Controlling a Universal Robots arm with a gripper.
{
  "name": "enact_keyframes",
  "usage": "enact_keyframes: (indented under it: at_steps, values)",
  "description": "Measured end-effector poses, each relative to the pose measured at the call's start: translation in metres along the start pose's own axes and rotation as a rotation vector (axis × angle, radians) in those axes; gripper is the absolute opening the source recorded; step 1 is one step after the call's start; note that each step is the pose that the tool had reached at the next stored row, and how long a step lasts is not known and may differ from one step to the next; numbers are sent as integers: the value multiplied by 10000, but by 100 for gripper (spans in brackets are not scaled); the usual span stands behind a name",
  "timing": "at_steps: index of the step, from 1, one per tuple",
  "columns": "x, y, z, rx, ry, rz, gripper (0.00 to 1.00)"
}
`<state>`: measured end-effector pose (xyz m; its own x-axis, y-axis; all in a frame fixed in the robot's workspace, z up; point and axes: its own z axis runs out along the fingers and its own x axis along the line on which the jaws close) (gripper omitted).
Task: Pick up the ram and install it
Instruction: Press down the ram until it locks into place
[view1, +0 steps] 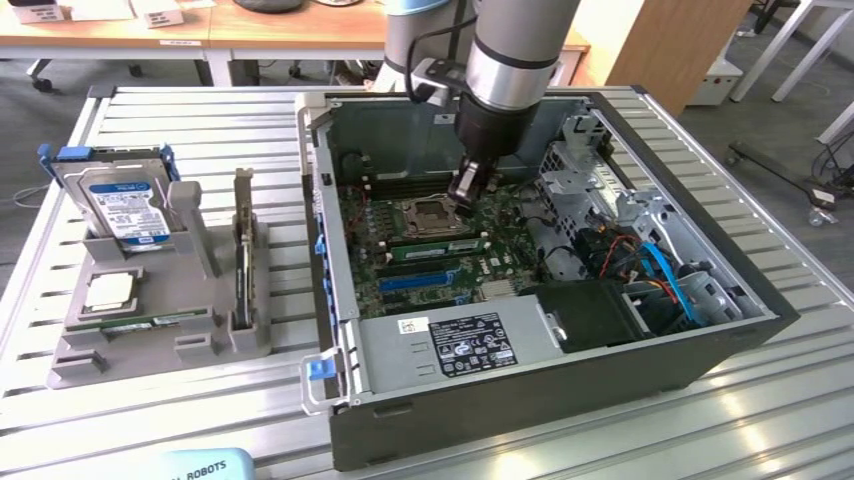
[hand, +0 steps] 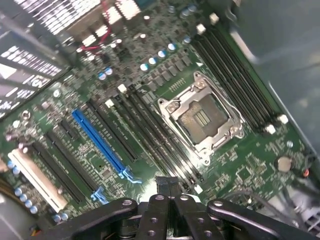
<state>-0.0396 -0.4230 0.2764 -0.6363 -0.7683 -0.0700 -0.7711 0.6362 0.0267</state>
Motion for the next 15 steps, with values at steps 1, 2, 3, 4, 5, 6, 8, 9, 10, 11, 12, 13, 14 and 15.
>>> enact_keyframes:
  at_steps: [1, 2, 3, 4, 5, 6, 8, 9, 10, 11, 12, 13, 14, 15]
  values:
    - [0, 0, 1, 12, -5, 179, 10]
    - [0, 0, 2, 25, -10, 359, 10]
    - [0, 0, 3, 38, -14, 538, 10]
    - [0, 0, 5, 50, -20, 718, 10]
    - [0, 0, 6, 63, -25, 896, 10]
    - [0, 0, 7, 76, -30, 1086, 10]
    - [1, 0, 9, 102, -39, 1445, 10]
    - [1, 0, 11, 114, -44, 1626, 10]
    - [1, 0, 12, 127, -48, 1804, 10]
    - [1, 0, 13, 139, -54, 1984, 10]
    - [1, 0, 14, 153, -59, 2179, 10]
    - [1, 0, 16, 165, -64, 2353, 10]
    - [1, 0, 17, 178, -68, 2538, 10]
    - [1, 0, 18, 191, -73, 2717, 10]
